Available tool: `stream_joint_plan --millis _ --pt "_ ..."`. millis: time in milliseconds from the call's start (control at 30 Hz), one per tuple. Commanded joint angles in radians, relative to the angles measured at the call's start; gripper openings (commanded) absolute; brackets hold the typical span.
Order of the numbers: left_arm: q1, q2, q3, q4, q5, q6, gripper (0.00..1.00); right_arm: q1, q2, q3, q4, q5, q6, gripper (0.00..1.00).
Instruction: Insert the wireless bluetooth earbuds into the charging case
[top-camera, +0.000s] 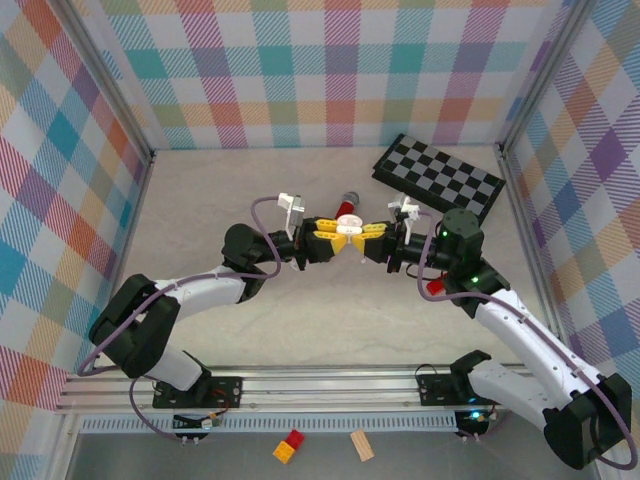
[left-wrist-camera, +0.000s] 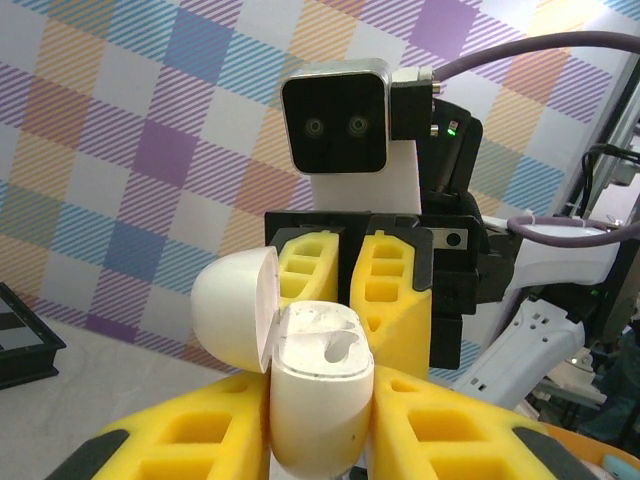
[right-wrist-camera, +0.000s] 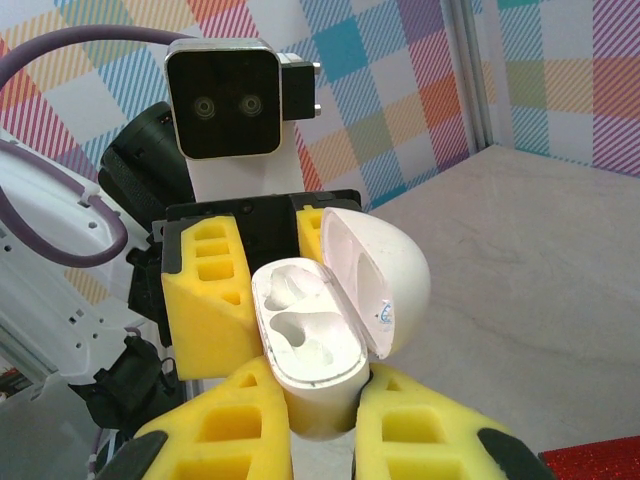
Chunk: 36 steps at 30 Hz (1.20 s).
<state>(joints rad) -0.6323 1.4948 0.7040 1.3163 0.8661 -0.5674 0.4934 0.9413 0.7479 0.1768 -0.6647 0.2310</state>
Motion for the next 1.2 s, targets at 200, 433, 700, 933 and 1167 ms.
stream_joint_plan --millis 200,433,700,933,1167 --pt "-0.004 0.012 0.018 0.033 0.03 0.045 0.0 0.008 -0.005 0.022 -0.002 0.007 -0.001 0.21" --pt "-0.004 -0.009 -0.018 0.033 -0.01 0.188 0.0 0.008 -0.066 0.018 -0.092 0.061 -0.031 0.63" --pt "-0.003 -0.019 -0.132 0.035 -0.095 0.461 0.0 0.005 -0.233 -0.103 -0.227 0.272 -0.008 0.64" --pt "0.0 -0.042 -0.239 0.037 -0.178 0.511 0.0 -0.007 -0.208 -0.178 -0.225 0.531 0.149 0.61" --pt "0.0 -0.083 -0.347 0.043 -0.248 0.535 0.0 -0.021 0.153 -0.014 -0.347 0.586 0.223 0.58"
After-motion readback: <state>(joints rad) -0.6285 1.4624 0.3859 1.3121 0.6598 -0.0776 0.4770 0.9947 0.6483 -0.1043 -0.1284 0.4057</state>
